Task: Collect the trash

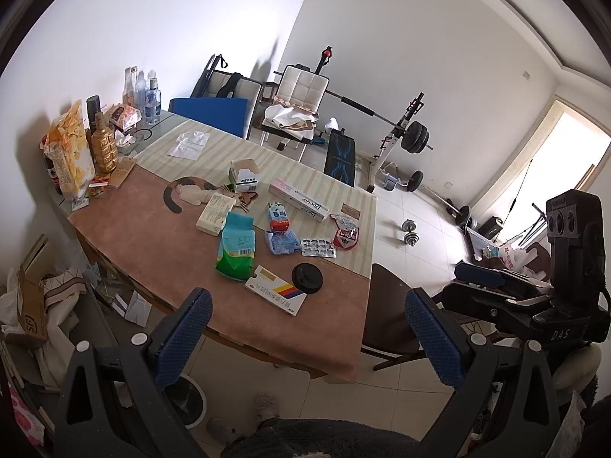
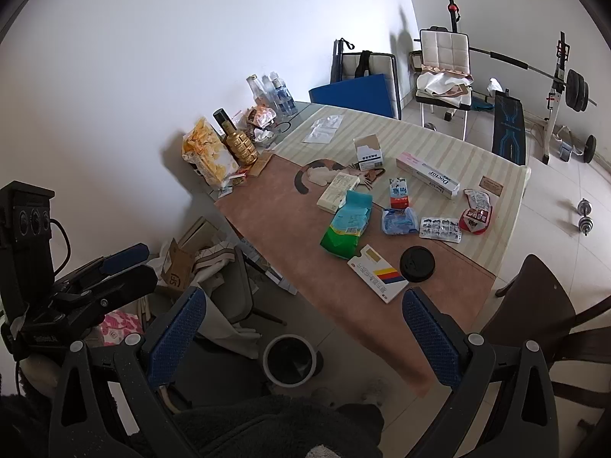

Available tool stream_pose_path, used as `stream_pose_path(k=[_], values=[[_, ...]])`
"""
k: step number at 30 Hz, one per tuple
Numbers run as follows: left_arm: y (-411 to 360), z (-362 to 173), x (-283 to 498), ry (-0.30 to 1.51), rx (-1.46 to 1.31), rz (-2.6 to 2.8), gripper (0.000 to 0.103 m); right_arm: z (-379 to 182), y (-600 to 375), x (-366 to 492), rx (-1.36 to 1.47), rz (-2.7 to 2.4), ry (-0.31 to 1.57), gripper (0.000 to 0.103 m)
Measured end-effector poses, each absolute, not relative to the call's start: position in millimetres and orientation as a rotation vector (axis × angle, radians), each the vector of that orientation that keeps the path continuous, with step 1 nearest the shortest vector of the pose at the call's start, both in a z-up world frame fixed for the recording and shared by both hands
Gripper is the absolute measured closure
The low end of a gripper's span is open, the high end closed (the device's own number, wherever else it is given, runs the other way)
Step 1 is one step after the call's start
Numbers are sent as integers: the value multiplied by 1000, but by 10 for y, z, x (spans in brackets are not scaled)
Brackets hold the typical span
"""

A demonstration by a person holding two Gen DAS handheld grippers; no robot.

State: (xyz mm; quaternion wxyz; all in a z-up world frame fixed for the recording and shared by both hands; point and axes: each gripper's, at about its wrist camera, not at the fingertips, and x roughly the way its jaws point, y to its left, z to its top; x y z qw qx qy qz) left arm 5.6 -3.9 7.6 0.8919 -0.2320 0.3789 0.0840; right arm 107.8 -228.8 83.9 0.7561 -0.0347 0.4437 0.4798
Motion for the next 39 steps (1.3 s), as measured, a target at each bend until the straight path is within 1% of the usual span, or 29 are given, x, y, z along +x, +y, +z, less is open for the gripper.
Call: stream_pose_path(k=[39], values=[[-71, 149, 97, 791, -471, 151, 0, 868, -2294, 1073, -55, 1043, 967, 0]])
